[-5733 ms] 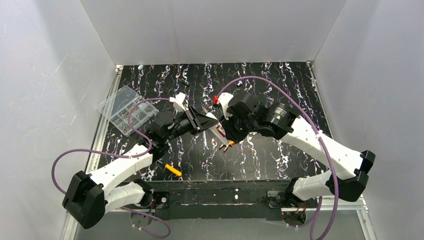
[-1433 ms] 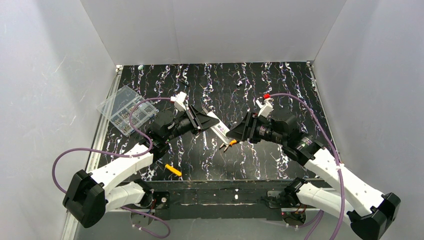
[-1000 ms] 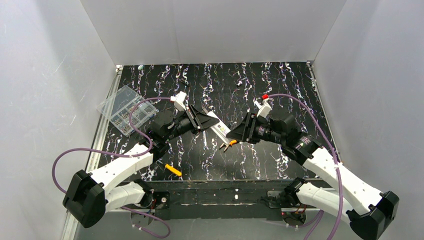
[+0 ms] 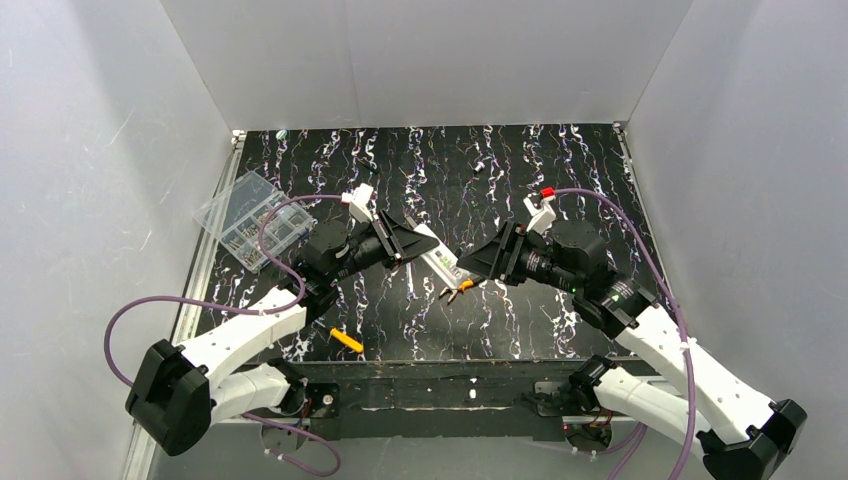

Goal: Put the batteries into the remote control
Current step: Load the battery cover into the remote control, then place the remote control at the center of the board.

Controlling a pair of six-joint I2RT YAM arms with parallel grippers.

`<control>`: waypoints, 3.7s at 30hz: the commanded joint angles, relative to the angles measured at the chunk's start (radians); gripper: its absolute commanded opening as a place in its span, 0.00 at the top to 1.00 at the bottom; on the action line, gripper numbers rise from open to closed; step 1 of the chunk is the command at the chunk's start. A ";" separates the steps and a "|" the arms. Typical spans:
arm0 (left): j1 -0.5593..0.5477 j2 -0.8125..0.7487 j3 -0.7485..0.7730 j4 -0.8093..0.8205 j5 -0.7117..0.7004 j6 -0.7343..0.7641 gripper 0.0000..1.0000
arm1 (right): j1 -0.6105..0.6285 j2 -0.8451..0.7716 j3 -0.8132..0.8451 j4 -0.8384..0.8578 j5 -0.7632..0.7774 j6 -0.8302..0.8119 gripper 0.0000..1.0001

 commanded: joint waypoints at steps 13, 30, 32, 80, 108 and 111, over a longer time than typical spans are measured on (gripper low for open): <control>-0.003 0.042 0.076 0.219 -0.089 -0.099 1.00 | -0.005 -0.106 -0.187 0.390 0.106 0.221 0.28; -0.005 0.056 0.093 0.255 -0.083 -0.129 1.00 | -0.012 -0.007 -0.235 0.624 0.085 0.323 0.34; -0.004 0.053 0.092 0.257 -0.083 -0.131 1.00 | -0.014 0.025 -0.233 0.665 0.063 0.341 0.35; 0.014 -0.198 0.247 -1.001 -0.129 0.343 0.02 | -0.039 0.410 0.511 -0.651 0.795 -0.435 0.99; 0.032 -0.165 0.330 -1.378 -0.097 0.469 0.02 | 0.008 1.168 0.816 -0.764 1.072 -0.674 0.99; 0.032 -0.173 0.327 -1.378 -0.099 0.466 0.02 | 0.023 1.194 0.797 -0.722 1.086 -0.668 0.97</control>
